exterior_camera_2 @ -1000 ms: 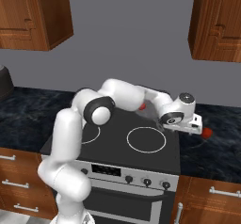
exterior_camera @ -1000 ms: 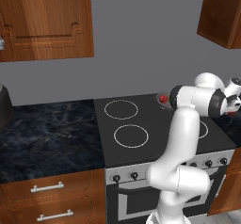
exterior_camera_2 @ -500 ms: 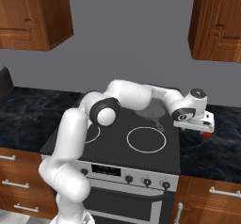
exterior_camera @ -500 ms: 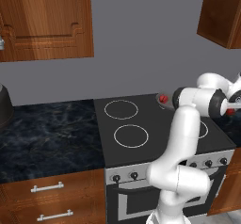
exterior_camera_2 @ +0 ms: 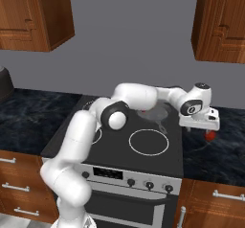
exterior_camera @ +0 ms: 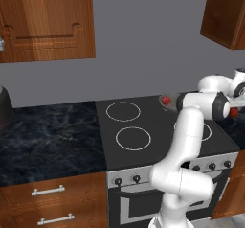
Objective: Put the bell pepper and bell pepper in the pan. Then turn on the rear right burner and set the heat to medium.
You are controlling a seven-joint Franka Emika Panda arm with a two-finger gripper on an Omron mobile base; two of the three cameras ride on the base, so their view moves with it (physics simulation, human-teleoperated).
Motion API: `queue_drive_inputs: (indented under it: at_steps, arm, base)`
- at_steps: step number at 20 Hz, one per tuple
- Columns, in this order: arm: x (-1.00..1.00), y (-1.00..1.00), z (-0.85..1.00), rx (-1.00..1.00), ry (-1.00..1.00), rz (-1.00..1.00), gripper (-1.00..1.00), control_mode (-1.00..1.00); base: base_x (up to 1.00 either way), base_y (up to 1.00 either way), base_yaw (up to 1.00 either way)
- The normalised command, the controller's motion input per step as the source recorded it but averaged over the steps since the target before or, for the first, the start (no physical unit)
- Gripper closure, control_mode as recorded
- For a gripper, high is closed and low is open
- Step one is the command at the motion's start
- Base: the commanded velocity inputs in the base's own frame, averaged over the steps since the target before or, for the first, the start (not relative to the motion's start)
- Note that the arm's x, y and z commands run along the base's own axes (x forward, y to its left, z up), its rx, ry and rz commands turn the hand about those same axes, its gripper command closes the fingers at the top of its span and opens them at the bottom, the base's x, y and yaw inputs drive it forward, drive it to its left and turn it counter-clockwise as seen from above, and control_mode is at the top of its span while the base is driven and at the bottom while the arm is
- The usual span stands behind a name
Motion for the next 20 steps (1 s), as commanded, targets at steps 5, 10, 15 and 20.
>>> queue_drive_inputs:
  at_steps: [5,10,15,20]
  arm:
    - [0.00,-0.14,-0.01,0.01,0.00,0.00,-1.00,-1.00]
    - [0.29,-0.11,0.00,0.01,0.01,-0.06,-1.00,-1.00]
    - [0.55,-0.13,0.00,0.07,0.01,-0.12,-1.00,-1.00]
    - [0.16,-0.16,0.00,0.07,0.00,-0.07,-1.00,-1.00]
  base:
    - [0.00,0.00,0.00]
    - [0.00,0.00,0.00]
    - [0.00,0.00,0.00]
    - [0.00,0.00,0.00]
